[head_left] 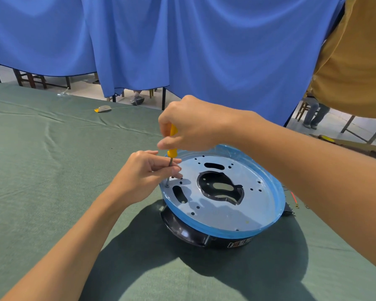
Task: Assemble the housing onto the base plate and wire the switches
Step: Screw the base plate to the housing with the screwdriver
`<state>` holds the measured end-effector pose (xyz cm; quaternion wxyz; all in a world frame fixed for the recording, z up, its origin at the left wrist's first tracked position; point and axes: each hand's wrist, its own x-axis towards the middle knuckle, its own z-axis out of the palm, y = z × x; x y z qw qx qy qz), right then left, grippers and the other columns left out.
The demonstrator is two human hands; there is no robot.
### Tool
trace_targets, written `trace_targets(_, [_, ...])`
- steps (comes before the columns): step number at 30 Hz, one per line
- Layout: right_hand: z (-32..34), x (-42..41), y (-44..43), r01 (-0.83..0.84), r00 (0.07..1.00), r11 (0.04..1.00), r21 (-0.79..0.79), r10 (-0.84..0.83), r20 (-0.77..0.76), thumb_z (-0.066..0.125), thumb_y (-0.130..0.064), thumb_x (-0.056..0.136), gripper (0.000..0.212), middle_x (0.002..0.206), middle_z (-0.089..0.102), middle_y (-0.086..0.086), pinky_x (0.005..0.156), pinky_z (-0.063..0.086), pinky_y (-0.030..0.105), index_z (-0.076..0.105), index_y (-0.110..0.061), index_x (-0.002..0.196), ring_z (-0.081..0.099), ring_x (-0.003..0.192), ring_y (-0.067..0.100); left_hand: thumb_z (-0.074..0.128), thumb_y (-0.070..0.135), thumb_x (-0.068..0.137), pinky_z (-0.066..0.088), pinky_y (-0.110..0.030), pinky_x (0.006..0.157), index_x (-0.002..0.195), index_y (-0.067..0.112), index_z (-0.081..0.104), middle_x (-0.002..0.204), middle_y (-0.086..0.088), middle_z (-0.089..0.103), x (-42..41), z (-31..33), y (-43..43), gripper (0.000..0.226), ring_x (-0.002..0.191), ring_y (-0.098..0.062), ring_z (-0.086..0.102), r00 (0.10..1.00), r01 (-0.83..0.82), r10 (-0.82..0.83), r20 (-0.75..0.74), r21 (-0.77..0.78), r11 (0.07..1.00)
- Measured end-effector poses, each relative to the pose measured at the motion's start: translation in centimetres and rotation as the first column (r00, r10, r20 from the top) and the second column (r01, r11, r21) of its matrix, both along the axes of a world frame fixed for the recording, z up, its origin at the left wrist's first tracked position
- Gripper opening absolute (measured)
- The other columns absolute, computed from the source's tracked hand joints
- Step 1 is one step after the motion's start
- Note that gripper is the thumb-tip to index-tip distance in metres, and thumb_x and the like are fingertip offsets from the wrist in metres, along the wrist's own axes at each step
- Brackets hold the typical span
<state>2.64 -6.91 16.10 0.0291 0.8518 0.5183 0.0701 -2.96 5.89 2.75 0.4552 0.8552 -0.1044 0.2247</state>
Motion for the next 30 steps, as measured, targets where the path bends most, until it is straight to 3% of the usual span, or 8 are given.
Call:
trace_targets(3, [0.5,-0.2,-0.2,-0.031,1.000,0.999,-0.020,0.031,0.003,0.065,-0.030,0.090,0.010,0.078,0.053,-0.009,0.049,0.029,0.017,0.063,-0.023,0.083,0.040,0.069,0.004,0.064,0.008,0.092,0.037,-0.047,0.110,0.091,0.014,0.079,0.098,0.012,0.075,0.0,0.0,0.0,0.016,0.108,0.006,0.062,0.999,0.019,-0.019,-0.031,0.008,1.000])
trace_targets(8, [-0.5,0.0,0.3,0.067,0.997,0.998,0.022,-0.068,0.033,0.052,-0.037,0.096,0.042,0.066,0.038,0.003,0.048,0.025,0.029,0.034,-0.020,0.062,0.043,0.072,0.028,0.072,0.009,0.085,0.037,-0.044,0.109,0.081,0.019,0.079,0.087,0.012,0.076,0.0,0.0,-0.1,0.012,0.096,0.004,0.067,0.999,-0.038,0.038,0.011,-0.005,0.999])
trace_targets(11, [0.0,0.0,0.1,0.022,1.000,1.000,0.003,-0.022,-0.002,0.059,-0.041,0.092,0.027,0.081,0.055,0.001,0.052,0.034,0.025,0.058,-0.019,0.076,0.051,0.081,0.022,0.067,0.006,0.089,0.040,-0.048,0.108,0.083,0.016,0.078,0.093,0.004,0.077,0.0,0.1,0.0,0.015,0.103,0.002,0.066,0.998,0.015,-0.018,-0.053,-0.066,0.998])
trace_targets(14, [0.4,-0.3,0.0,-0.038,0.999,0.999,-0.010,0.038,0.005,0.063,-0.020,0.089,0.003,0.083,0.053,-0.009,0.052,0.035,0.015,0.066,-0.021,0.088,0.046,0.080,0.012,0.064,0.007,0.092,0.044,-0.047,0.105,0.088,0.018,0.078,0.099,0.006,0.076,-0.1,0.1,0.1,0.018,0.102,-0.001,0.067,0.997,0.016,-0.022,-0.080,-0.074,0.997])
trace_targets(16, [0.3,-0.3,0.1,0.001,0.999,1.000,-0.009,0.000,0.035,0.062,-0.022,0.091,0.012,0.083,0.053,-0.002,0.052,0.036,0.022,0.058,-0.020,0.080,0.046,0.084,0.017,0.068,0.010,0.089,0.040,-0.042,0.107,0.089,0.018,0.079,0.093,0.017,0.074,0.0,0.0,0.0,0.013,0.099,0.001,0.067,0.999,-0.021,0.021,-0.032,-0.008,1.000])
trace_targets(20, [-0.1,-0.3,0.2,0.090,0.992,0.996,-0.005,-0.089,0.091,0.054,-0.037,0.097,0.045,0.068,0.033,0.000,0.047,0.022,0.027,0.028,-0.022,0.063,0.035,0.058,0.015,0.075,0.012,0.082,0.033,-0.035,0.109,0.078,0.028,0.078,0.078,0.032,0.069,0.0,0.2,0.0,0.017,0.095,-0.006,0.069,0.996,-0.087,0.086,0.018,0.007,0.996])
trace_targets(26, [0.4,-0.8,0.4,-0.009,1.000,0.997,-0.079,0.010,0.015,0.067,-0.025,0.088,0.012,0.084,0.053,-0.005,0.047,0.033,0.021,0.059,-0.024,0.079,0.053,0.081,0.017,0.065,0.008,0.090,0.035,-0.050,0.113,0.086,0.019,0.077,0.094,0.013,0.076,-0.1,0.3,0.5,0.017,0.108,0.003,0.064,0.994,0.052,-0.058,-0.091,-0.062,0.997])
trace_targets(30, [0.4,-1.2,0.7,0.043,0.996,0.997,-0.064,-0.038,0.078,0.062,-0.019,0.091,0.036,0.076,0.038,0.000,0.045,0.026,0.024,0.035,-0.025,0.066,0.045,0.061,0.016,0.074,0.019,0.085,0.038,-0.050,0.109,0.085,0.028,0.079,0.090,0.017,0.076,-0.2,0.5,0.2,0.010,0.101,0.001,0.066,0.999,-0.012,0.012,-0.032,-0.024,1.000])
